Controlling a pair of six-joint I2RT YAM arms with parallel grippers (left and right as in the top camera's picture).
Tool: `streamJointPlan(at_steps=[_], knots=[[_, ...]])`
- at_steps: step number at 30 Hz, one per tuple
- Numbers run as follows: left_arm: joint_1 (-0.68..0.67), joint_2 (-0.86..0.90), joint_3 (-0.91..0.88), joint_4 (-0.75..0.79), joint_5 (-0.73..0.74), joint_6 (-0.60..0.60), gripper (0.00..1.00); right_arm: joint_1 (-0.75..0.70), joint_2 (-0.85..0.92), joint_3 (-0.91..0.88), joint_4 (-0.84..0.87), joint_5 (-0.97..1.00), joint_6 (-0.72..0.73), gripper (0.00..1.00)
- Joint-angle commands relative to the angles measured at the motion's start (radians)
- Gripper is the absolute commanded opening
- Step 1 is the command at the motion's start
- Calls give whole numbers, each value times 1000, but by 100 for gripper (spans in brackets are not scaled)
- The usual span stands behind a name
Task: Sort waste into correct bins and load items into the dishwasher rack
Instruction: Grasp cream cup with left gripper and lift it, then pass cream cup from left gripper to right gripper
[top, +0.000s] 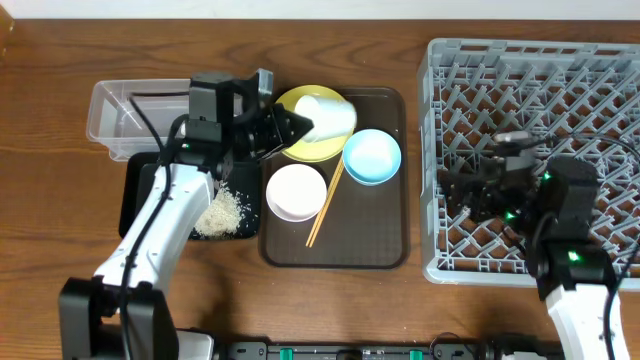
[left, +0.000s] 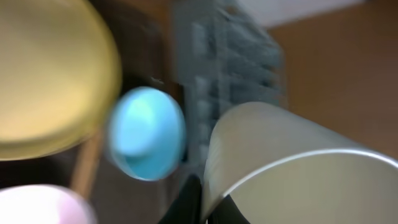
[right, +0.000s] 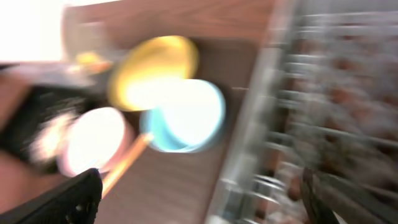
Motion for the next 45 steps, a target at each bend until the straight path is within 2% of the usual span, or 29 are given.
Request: streamJointPlan(at_steps=[1, 9, 15, 22, 45], knots=[[-22, 29, -3, 18, 264, -108, 6, 29, 69, 15, 40, -387, -72, 99], [-110, 35, -3, 36, 351, -114, 6, 105, 215, 15, 261, -663, -111, 99], [-150, 35, -3, 37, 374, -126, 6, 161, 266, 15, 410, -661, -99, 99], [-152, 35, -3, 37, 435, -127, 6, 163, 266, 15, 550, -647, -99, 88], [-198, 35, -3, 37, 477, -148, 6, 163, 266, 15, 665, -621, -92, 88]])
